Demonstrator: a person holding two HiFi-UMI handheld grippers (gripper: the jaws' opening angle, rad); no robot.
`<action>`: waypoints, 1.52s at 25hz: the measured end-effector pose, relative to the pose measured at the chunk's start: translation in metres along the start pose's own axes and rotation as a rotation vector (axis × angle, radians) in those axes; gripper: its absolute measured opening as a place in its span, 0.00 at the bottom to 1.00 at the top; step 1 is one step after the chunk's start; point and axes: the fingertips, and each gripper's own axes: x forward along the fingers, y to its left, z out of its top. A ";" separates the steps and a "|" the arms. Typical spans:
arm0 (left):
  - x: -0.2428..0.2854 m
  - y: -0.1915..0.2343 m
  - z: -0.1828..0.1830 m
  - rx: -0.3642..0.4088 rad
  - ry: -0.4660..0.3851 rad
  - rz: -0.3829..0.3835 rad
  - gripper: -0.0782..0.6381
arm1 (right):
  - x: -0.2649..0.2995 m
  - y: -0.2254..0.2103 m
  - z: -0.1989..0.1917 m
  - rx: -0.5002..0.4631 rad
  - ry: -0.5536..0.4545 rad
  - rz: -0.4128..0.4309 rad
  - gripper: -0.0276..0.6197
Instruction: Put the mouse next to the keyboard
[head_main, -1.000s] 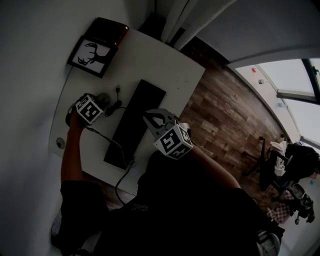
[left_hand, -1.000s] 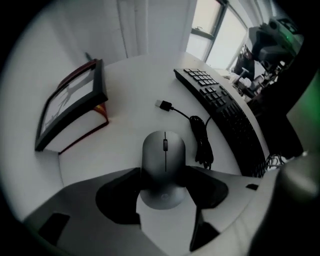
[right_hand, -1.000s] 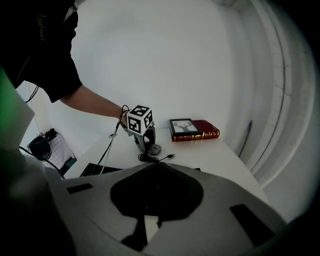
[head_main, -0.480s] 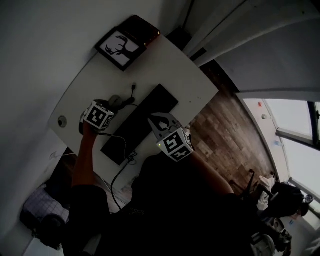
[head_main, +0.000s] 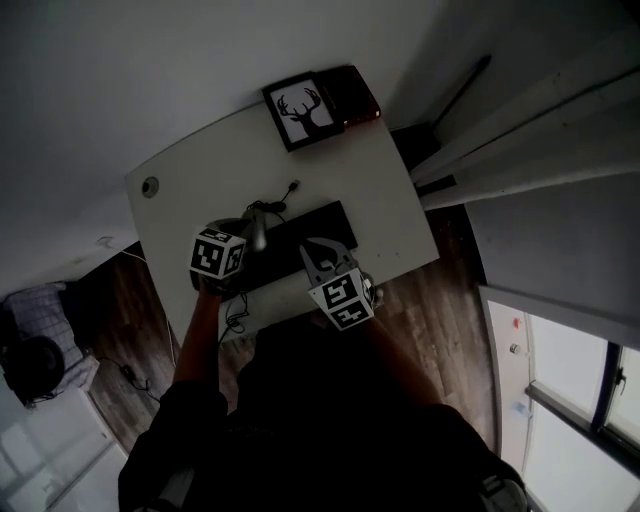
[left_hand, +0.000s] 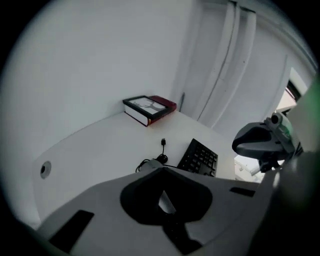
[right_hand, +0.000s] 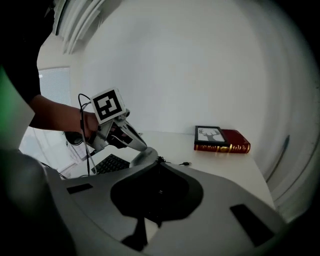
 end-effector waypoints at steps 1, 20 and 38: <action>0.002 -0.005 -0.004 -0.008 -0.001 0.036 0.11 | -0.004 -0.007 -0.004 -0.007 0.009 0.003 0.08; -0.044 -0.042 -0.065 -0.243 -0.126 0.146 0.11 | 0.016 0.025 -0.005 -0.254 0.080 0.219 0.08; -0.065 -0.062 -0.087 -0.151 -0.277 0.025 0.11 | 0.191 0.067 -0.008 -0.617 0.592 0.349 0.39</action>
